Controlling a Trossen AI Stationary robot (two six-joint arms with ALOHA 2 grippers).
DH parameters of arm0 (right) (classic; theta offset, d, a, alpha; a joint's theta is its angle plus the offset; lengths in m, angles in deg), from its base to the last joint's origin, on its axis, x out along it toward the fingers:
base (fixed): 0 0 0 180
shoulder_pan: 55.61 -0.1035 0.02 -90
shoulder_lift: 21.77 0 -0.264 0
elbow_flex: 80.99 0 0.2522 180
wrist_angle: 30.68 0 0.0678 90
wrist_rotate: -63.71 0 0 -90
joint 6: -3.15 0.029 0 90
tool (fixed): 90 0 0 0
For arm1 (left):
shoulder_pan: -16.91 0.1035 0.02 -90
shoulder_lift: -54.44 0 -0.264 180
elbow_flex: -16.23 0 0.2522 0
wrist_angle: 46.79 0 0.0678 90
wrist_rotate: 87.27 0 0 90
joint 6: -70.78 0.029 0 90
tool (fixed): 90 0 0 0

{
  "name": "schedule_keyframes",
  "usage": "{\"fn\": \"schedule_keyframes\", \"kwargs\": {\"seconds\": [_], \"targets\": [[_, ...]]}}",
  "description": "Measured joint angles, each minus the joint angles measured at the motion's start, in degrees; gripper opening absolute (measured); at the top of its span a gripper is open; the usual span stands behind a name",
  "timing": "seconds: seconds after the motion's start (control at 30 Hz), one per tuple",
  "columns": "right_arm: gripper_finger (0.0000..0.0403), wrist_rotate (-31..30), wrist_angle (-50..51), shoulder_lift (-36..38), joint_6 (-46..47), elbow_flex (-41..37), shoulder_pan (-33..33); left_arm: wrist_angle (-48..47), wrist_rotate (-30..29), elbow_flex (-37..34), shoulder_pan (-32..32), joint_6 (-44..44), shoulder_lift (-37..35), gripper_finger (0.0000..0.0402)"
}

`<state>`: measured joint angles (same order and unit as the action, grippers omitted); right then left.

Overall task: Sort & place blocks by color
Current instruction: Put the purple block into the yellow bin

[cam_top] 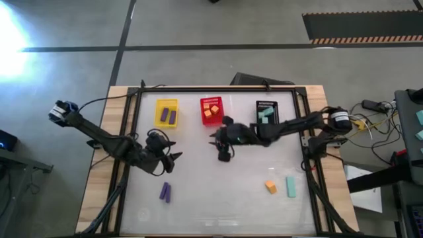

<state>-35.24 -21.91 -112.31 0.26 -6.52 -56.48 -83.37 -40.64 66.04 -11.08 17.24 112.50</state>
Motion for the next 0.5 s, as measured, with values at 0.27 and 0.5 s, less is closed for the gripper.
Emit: {"fn": "schedule_keyframes", "kwargs": {"seconds": [0.27, 0.5], "targets": [[0.0082, -6.5, 0.0, 4.1, -5.5, -0.7, -5.1, -1.3, 11.0, 5.2, 0.5, -4.6, 10.4, 0.0263], [0.0056, -6.6, 0.0, 10.1, -9.2, -1.5, -6.1, -16.4, 31.3, 13.8, -0.3, -15.6, 18.9, 0.0240]]}}
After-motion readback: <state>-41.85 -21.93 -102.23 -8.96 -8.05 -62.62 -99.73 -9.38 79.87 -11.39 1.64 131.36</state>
